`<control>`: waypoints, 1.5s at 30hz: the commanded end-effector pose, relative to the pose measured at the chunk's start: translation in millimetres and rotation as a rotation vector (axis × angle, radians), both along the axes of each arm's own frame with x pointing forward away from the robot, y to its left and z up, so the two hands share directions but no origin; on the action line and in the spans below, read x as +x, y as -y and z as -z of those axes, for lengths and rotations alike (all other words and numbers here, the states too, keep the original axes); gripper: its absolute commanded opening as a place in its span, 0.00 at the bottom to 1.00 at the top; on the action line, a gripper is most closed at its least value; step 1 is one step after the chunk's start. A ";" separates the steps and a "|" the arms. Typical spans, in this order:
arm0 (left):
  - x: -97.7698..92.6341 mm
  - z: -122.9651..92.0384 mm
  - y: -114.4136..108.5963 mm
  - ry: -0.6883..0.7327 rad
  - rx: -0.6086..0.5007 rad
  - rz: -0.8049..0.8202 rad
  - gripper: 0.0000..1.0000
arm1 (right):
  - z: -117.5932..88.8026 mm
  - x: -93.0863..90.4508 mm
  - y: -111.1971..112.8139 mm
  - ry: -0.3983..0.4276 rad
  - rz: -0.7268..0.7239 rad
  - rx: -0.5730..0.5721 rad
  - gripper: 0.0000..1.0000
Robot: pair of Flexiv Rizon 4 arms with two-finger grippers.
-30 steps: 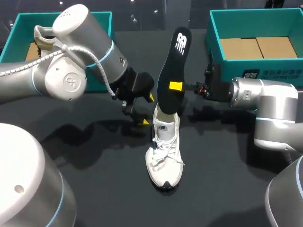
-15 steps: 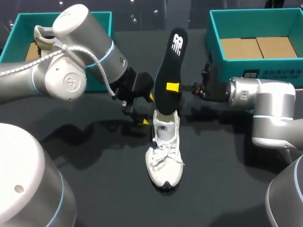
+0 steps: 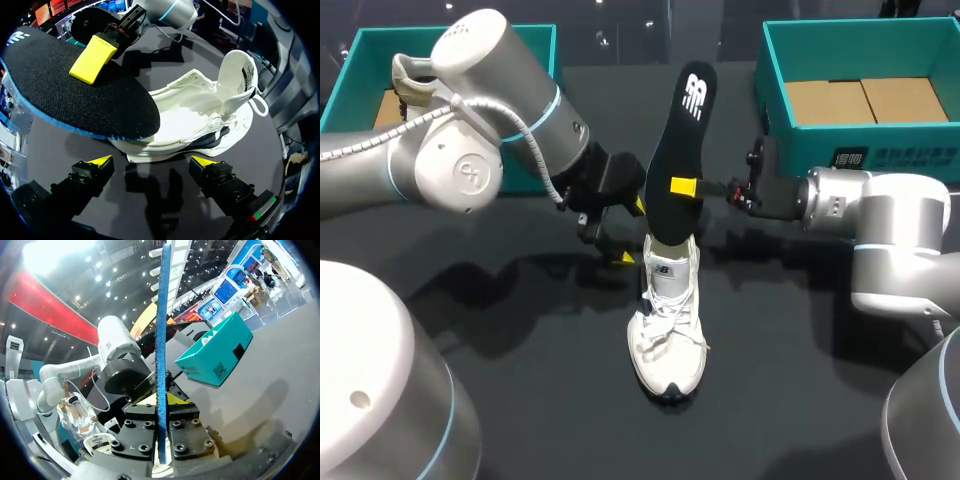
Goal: Take the shoe out of the shoebox, open the shoe tongue, remove and reinsert the insole, then place the shoe into the shoebox
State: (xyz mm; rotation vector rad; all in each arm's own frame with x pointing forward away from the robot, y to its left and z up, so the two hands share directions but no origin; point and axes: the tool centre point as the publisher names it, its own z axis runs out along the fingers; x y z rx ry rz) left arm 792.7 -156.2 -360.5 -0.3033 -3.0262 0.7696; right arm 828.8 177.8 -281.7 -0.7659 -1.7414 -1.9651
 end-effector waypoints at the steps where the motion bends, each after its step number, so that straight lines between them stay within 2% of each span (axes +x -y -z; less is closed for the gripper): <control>1: -0.2 0.3 0.0 0.002 0.002 0.000 1.00 | 1.4 -3.1 -1.0 0.010 0.011 -0.004 0.00; 13: -0.2 0.3 0.0 0.002 0.002 0.000 1.00 | 11.6 -13.9 -0.3 0.070 0.009 -0.020 0.00; 19: -0.2 0.3 0.0 0.002 0.002 0.000 1.00 | 19.1 -19.3 0.6 0.071 0.004 -0.013 0.00; 35: -0.2 0.3 0.0 0.002 0.002 0.000 1.00 | 47.2 -35.2 -6.7 -0.003 -0.046 0.012 0.00; 45: -0.2 0.3 0.0 0.002 0.002 0.000 1.00 | 68.5 -53.0 -7.2 -0.071 -0.052 0.032 0.00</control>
